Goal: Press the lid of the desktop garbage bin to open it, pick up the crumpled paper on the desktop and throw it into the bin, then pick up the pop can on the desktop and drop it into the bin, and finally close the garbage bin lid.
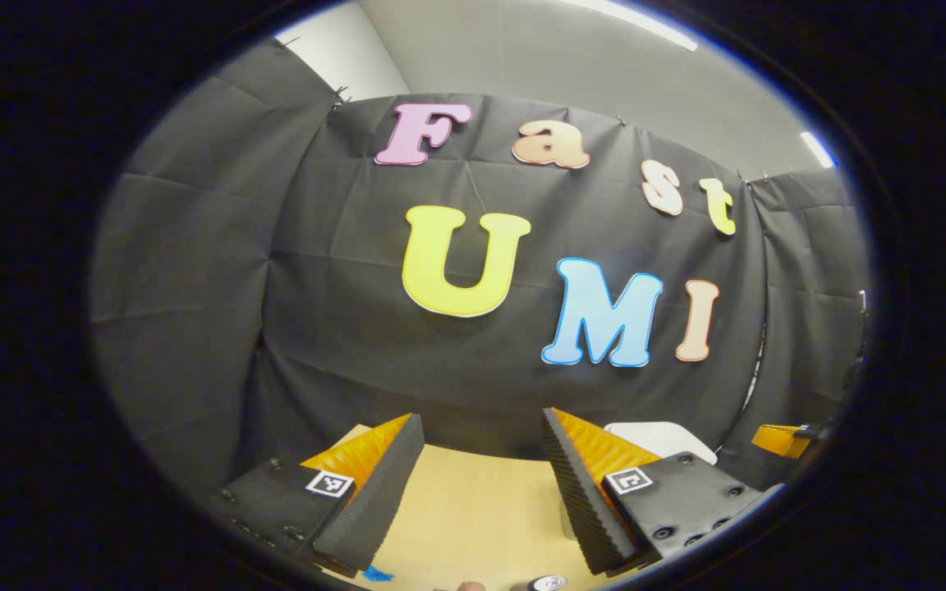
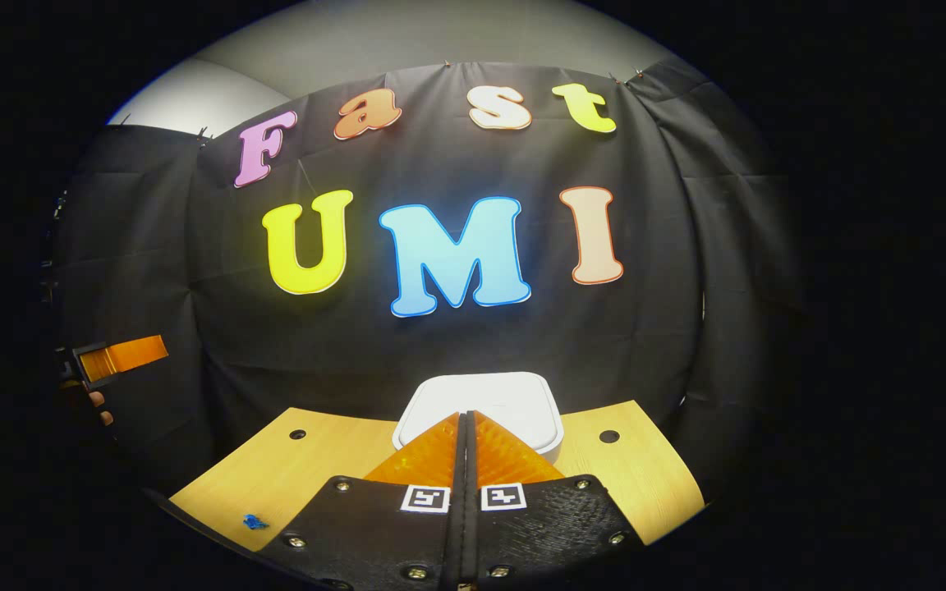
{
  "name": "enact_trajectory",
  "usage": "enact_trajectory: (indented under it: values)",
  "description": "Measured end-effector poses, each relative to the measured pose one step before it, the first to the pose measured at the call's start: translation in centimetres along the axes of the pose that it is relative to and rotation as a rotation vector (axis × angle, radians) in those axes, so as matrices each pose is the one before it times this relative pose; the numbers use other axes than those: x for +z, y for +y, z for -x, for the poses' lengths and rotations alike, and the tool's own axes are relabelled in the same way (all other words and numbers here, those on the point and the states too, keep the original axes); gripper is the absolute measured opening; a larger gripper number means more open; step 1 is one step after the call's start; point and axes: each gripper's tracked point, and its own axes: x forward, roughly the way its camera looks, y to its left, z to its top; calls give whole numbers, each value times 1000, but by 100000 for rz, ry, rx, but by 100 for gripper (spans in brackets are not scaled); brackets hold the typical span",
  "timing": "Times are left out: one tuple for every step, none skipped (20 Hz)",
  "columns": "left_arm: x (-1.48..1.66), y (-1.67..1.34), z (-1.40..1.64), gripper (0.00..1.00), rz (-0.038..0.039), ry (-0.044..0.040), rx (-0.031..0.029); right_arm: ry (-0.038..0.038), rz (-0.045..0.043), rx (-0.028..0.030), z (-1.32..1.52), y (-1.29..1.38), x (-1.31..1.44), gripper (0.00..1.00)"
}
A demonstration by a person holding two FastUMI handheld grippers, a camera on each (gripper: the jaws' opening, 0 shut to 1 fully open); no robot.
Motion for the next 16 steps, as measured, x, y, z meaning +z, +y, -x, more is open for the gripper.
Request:
enact_trajectory:
  values:
    - [334, 12, -13, 92, -1207, -993, 488, 54, -174, 26, -65, 0, -44, 0]
    - [307, 50, -71, 91, -1570, -905, 720, -25, -81, -73, -38, -30, -20, 0]
    - [61, 83, -110, 91, -2283, -351, 1090, -1, 85, -77, -180, -49, 64, 0]
    - [150, -6, -88, 100, -2443, -370, 723, 191, 216, -19, -351, -90, -91, 0]
    - [238, -159, -106, 97, -1687, -521, 186, 412, 155, 228, -483, -96, -141, 0]
    - [233, -134, 3, 94, -1070, -602, -220, 308, -25, 237, -414, -87, -17, 0]
    - [222, -98, -83, 91, -944, -352, -135, 136, -289, 82, -496, -77, 83, 0]
    - [79, -128, -61, 100, -748, -132, -40, 202, -246, 23, -393, -49, -130, 0]
    - [-25, 32, -4, 100, -271, -21, 185, 388, -169, 55, -493, -67, -80, 0]
    - [-6, -45, 62, 100, 277, 193, -129, 513, -24, 172, -445, -29, -194, 0]
    - [-129, -28, 77, 100, 473, 317, -229, 412, 200, 42, -491, 3, -143, 0]
    - [-38, 53, 103, 100, 372, 314, 184, 332, 378, 15, -412, -19, -137, 0]
    - [-126, 125, 46, 100, 285, 199, 326, 323, 587, 110, -543, -54, -77, 0]
    - [-62, 97, -15, 96, 120, 105, 181, 591, 699, -26, -529, -20, -335, 0]
    - [-30, 140, 25, 100, -495, 330, 241, 957, 676, 91, -679, -49, -307, 0]
    - [1, 133, -1, 98, -1119, 539, 739, 1564, 375, 248, -620, 33, -468, 0]
